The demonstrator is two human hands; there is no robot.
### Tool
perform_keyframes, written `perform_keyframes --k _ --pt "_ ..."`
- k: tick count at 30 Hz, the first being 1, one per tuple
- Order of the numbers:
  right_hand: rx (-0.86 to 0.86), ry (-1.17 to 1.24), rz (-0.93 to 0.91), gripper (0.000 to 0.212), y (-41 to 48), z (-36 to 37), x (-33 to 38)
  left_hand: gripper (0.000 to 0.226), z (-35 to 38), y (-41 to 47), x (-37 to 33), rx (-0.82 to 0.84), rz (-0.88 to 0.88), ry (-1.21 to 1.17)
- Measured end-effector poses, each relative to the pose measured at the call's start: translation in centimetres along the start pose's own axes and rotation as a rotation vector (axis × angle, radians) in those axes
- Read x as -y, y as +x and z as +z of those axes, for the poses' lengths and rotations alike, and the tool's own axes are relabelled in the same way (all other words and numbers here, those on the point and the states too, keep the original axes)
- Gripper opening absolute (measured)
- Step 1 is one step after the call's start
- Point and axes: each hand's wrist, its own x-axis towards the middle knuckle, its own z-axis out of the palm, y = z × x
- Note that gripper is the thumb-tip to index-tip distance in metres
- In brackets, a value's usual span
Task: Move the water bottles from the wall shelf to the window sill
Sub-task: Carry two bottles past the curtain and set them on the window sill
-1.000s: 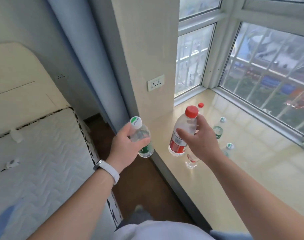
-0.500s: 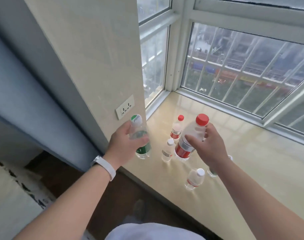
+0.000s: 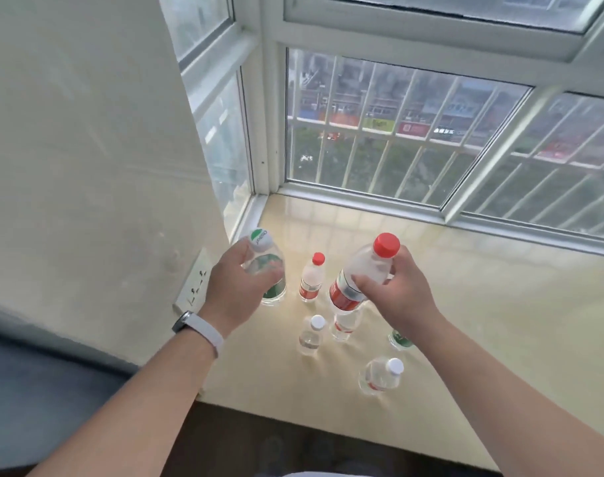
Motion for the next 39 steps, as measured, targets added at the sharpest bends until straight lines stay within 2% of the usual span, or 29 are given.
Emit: perform_keyframes --k 9,13,16,19,21,24,30,39 --pt "0.031 0.030 0.062 0.042 7.4 -1.5 -2.2 0.028 3.9 7.5 -1.4 0.074 -0.041 0.069" --pt "0.074 0.033 0.067 0.044 11.7 -1.1 -3.5 0.034 5.6 11.3 -0.9 0.058 -0.082 0.109" --pt "0.106 0.010 0.084 0.042 15.1 -0.2 -4.4 0.030 7.3 14.3 -0.1 0.049 -0.108 0.135" --pt "0.143 -0.044 0.097 0.031 18.4 1.2 -4.8 0.036 8.9 17.2 1.6 0.065 -0.133 0.168" --pt "0.157 -0.061 0.115 0.030 20.5 2.3 -5.4 0.037 10.0 19.3 2.8 0.086 -0.167 0.186" --pt "0.188 -0.083 0.151 0.040 23.6 4.7 -7.1 0.036 11.6 22.1 5.4 0.126 -0.191 0.213" --pt "0.251 -0.120 0.184 0.040 28.3 9.9 -11.4 0.041 14.6 26.6 10.9 0.172 -0.229 0.271" --pt "0.284 -0.113 0.235 0.025 31.0 15.5 -16.3 0.044 17.0 29.1 16.3 0.173 -0.290 0.243"
